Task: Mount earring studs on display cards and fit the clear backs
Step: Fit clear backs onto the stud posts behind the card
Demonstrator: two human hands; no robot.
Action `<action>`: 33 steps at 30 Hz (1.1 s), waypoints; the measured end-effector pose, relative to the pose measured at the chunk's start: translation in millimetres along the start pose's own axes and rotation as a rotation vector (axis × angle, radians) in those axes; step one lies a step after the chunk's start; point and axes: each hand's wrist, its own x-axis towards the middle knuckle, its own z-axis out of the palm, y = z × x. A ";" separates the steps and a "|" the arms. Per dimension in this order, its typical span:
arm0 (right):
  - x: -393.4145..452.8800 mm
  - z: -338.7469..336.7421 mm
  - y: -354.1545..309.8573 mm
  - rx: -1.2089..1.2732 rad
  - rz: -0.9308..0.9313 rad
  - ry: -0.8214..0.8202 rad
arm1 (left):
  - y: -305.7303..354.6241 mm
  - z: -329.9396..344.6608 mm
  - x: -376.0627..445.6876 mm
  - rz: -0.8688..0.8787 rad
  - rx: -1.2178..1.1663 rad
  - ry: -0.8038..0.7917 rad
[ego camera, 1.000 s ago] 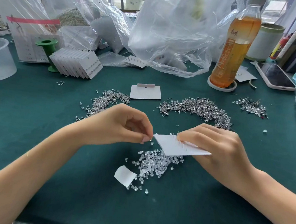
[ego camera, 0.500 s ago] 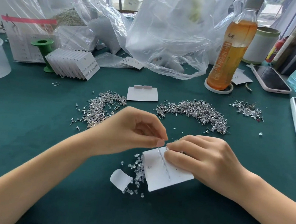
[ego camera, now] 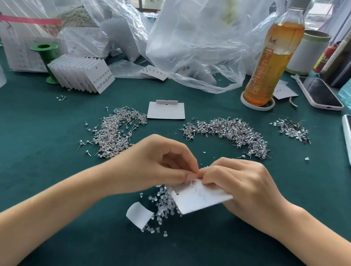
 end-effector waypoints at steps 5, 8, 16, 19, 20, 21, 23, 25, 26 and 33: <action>0.7 2.0 -1.7 -0.012 0.014 -0.007 | 1.0 1.5 1.7 -0.060 -0.020 0.023; 3.2 1.5 -1.8 -0.027 0.023 -0.009 | 1.8 3.8 0.9 -0.068 0.024 0.011; 3.2 1.4 -3.0 -0.049 0.038 0.001 | 6.2 -0.4 7.7 -0.107 0.121 -0.022; 3.0 1.8 -2.1 -0.055 0.023 0.005 | 11.1 -4.1 13.4 -0.119 0.181 -0.091; 2.5 1.4 -1.2 -0.052 0.020 0.005 | 12.7 -4.4 15.0 -0.115 0.204 -0.105; 2.1 0.8 -0.7 -0.048 0.021 0.008 | 14.4 -4.3 16.4 -0.108 0.224 -0.112; 1.4 -0.2 -0.7 -0.051 0.023 0.013 | 17.7 -4.0 18.8 -0.100 0.250 -0.121; 1.8 -0.5 -1.5 -0.062 0.023 0.018 | 20.6 -4.5 21.0 -0.107 0.270 -0.132; 1.6 -0.7 -1.3 -0.064 0.025 0.022 | 21.8 -4.7 22.6 -0.115 0.281 -0.139; -3.7 -1.2 0.0 -0.077 0.073 0.027 | 26.9 -2.9 31.2 -0.130 0.333 -0.174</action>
